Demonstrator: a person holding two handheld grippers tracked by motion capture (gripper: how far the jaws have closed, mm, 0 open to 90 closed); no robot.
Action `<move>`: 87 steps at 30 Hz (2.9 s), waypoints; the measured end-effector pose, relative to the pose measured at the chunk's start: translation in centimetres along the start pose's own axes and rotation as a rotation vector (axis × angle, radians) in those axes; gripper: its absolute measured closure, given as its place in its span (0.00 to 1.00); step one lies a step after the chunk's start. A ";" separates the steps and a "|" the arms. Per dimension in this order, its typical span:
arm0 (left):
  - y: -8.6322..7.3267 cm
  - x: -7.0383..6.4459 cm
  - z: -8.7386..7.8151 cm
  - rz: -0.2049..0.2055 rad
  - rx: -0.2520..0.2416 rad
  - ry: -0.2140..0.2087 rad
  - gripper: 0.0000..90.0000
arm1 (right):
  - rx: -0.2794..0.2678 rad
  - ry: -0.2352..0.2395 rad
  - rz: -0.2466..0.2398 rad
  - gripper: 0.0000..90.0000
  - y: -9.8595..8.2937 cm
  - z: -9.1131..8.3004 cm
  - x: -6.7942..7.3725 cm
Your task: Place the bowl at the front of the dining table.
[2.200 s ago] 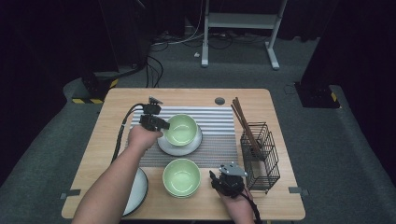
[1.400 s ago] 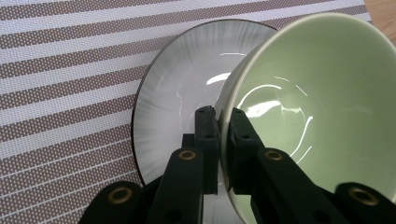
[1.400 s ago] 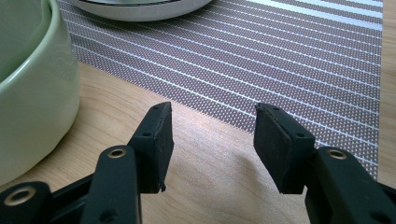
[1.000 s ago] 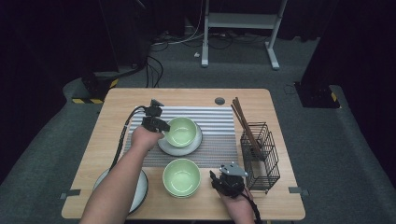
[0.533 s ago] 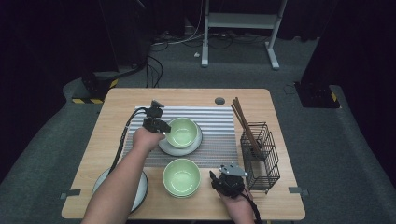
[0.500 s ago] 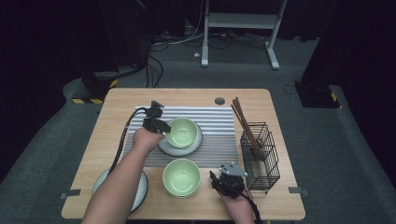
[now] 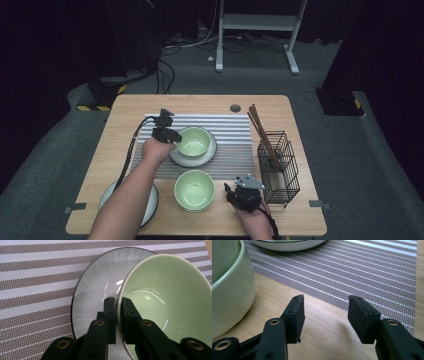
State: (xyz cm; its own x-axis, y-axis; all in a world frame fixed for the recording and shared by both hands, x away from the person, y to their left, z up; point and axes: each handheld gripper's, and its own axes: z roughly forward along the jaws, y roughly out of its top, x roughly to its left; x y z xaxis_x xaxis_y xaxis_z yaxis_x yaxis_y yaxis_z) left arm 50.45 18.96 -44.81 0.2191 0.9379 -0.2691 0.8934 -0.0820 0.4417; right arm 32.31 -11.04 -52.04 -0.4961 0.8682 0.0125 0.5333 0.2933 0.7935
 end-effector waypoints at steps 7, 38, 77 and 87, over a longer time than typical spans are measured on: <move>0.0 0.1 0.0 -0.003 -0.003 0.002 0.93 | -0.001 0.001 0.001 0.52 0.0 0.0 -0.1; -1.8 -2.2 -3.3 0.178 -0.067 0.127 0.46 | 0.006 0.007 -0.019 0.52 0.1 0.3 0.3; -7.7 -3.0 -6.1 0.248 -0.116 0.059 0.31 | 0.010 0.007 -0.027 0.52 0.0 0.3 0.5; -9.5 -2.7 -6.7 0.255 -0.148 0.055 0.30 | 0.012 0.009 -0.033 0.52 0.0 0.4 0.6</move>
State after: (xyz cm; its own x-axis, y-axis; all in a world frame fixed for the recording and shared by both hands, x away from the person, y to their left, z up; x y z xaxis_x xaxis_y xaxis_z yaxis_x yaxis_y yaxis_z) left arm 38.70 19.45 -42.52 0.4040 0.9105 -0.0882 0.7443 -0.2711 0.6103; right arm 32.27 -10.39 -52.25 -0.5195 0.8545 -0.0081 0.5250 0.3266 0.7859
